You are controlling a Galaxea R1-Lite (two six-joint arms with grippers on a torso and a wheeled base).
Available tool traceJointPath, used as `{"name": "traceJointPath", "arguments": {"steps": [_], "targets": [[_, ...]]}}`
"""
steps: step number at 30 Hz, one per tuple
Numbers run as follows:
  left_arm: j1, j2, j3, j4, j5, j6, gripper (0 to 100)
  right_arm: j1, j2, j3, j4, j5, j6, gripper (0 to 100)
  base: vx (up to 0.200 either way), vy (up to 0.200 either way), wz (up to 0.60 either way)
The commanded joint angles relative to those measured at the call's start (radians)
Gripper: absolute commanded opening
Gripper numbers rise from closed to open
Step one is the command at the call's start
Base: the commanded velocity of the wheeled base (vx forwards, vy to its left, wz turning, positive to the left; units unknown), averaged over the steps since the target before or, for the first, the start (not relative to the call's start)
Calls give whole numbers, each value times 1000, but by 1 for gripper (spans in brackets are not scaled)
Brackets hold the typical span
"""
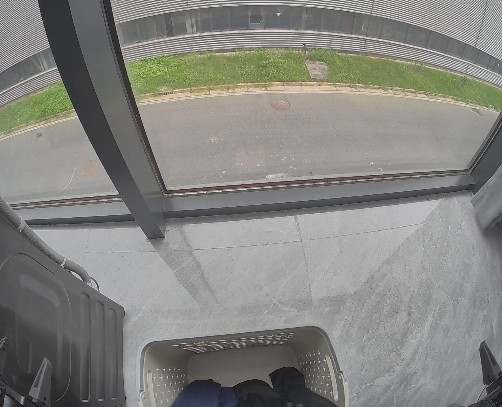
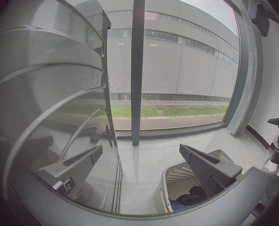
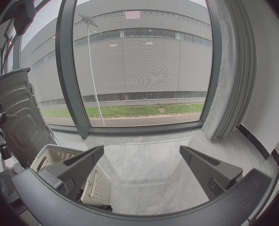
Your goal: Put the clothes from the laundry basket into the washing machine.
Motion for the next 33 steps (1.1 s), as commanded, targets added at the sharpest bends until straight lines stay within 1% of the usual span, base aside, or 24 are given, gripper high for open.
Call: {"name": "traceJointPath", "arguments": {"steps": [1,29,33], "targets": [[0,-18,18,0,1,0,100,0,-16,18,0,1,0,100,0,0,0],[0,-18,18,0,1,0,100,0,-16,18,0,1,0,100,0,0,0],[0,-18,18,0,1,0,100,0,-16,18,0,1,0,100,-200,0,0]]}}
